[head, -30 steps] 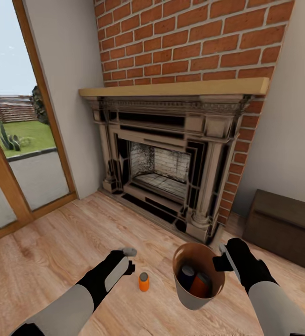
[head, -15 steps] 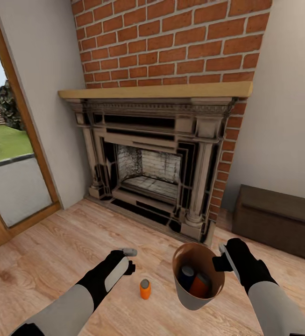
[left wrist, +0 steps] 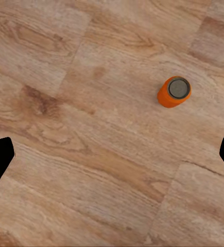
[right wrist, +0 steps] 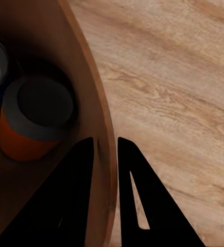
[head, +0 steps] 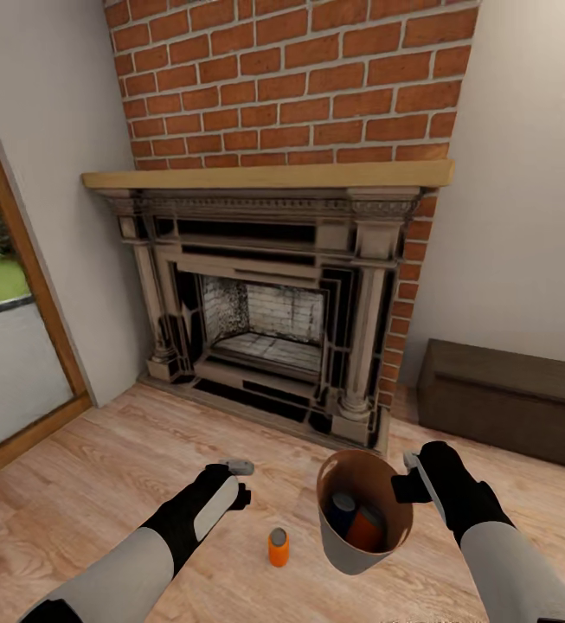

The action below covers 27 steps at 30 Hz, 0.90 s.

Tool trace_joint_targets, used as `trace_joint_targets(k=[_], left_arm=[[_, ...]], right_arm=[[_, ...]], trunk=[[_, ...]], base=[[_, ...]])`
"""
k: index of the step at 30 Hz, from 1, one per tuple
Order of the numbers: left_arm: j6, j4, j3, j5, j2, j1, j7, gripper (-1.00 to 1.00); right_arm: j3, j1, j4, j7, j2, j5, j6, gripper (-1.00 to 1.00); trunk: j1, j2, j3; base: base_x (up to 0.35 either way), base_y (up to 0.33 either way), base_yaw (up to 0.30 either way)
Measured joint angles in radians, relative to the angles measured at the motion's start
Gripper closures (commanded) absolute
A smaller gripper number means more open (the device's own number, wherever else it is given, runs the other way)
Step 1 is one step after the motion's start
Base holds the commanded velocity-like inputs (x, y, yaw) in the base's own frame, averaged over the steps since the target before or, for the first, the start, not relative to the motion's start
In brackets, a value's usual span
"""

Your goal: Put the three can of soda from the living room inside the tash can in the kitchen.

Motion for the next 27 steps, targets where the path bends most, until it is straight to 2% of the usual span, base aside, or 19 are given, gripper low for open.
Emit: trace_joint_targets(k=[8, 12, 16, 21, 27], left_arm=[[0.000, 0.000, 0.000, 0.000, 0.000, 0.000, -0.002, -1.00], [0.000, 0.000, 0.000, -0.001, 0.000, 0.000, -0.025, -1.00], [0.000, 0.000, -0.001, -0.001, 0.000, 0.000, -0.035, -1.00], [0.000, 0.001, -0.002, -0.002, 0.000, 0.000, -0.039, -1.00], [-0.001, 0.001, -0.002, -0.004, 0.000, 0.000, -0.039, -1.00]], right_arm=[[0.002, 0.000, 0.000, 0.031, -0.001, 0.011, -0.001, 1.00], [0.004, 0.000, 0.000, 0.033, -0.001, 0.006, 0.000, 1.00], [0.005, 0.000, 0.000, 0.032, -0.002, 0.021, -0.002, 1.00], [0.005, 0.000, 0.000, 0.034, -0.004, 0.005, 0.000, 1.00], [0.005, 0.000, 0.000, 0.035, -0.006, 0.012, -0.001, 1.00]], trunk=[[0.000, 0.000, 0.010], [0.000, 0.000, 0.015], [0.000, 0.000, 0.018], [0.000, 0.000, 0.019], [0.000, 0.000, 0.020]], base=[[0.033, 0.333, -0.206], [0.132, 0.320, -0.192], [0.153, 0.314, -0.083], [0.162, 0.311, -0.031], [0.174, 0.305, -0.089]])
